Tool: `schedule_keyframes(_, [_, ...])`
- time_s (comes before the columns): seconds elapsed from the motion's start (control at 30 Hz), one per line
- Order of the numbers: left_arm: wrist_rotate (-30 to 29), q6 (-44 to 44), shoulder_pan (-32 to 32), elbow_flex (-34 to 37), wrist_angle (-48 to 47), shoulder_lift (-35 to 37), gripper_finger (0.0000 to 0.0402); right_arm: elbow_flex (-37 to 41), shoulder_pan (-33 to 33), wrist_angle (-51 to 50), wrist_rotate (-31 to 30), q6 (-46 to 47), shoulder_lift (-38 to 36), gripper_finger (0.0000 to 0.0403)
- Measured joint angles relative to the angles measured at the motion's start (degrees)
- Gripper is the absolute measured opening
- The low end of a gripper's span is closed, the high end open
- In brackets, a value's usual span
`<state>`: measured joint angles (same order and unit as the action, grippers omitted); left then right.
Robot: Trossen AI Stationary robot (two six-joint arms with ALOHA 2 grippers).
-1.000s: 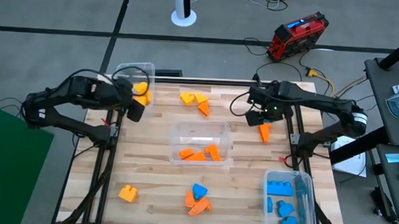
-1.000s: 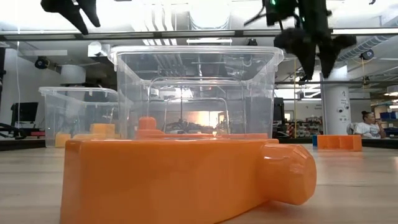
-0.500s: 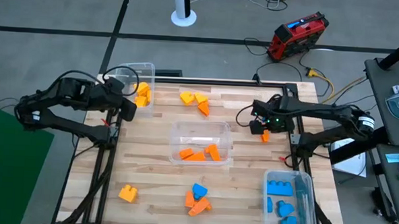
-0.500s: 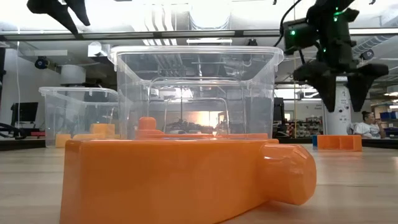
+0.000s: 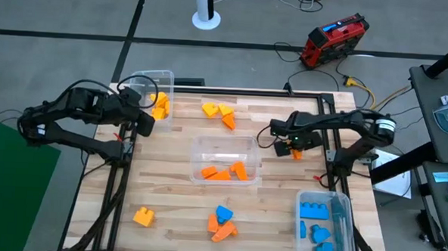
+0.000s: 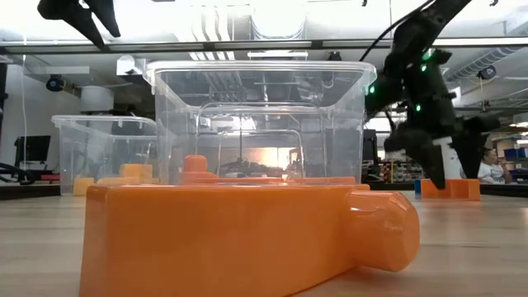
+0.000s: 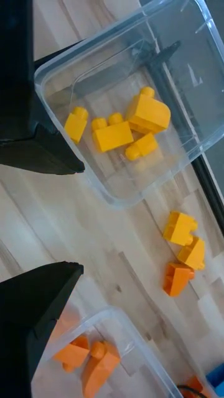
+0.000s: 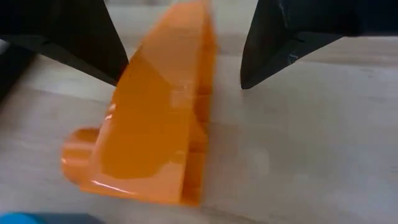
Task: Sort blocks
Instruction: Put the orange game piece into the middle transparent bin
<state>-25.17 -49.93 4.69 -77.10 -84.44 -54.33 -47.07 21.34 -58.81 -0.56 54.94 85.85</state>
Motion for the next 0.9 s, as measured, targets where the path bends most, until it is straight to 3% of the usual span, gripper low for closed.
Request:
schedule_keyframes(0.27, [0.0, -0.2, 0.0, 0.0, 0.0, -0.2, 0.0217, -1.2, -0.4, 3.1, 1.5, -1.3, 4.1, 0.0262])
schedule_keyframes(0.6, [0.0, -0.3, 0.0, 0.0, 0.5, -1.3, 0.0217, -1.2, -0.3, 3.5, 2.8, -0.8, 3.7, 0.0135])
schedule_keyframes(0.9, [0.0, -0.1, 0.0, 0.0, 1.5, -3.0, 0.0217, -3.2, -1.1, 1.1, 3.6, -1.0, -0.6, 0.0136])
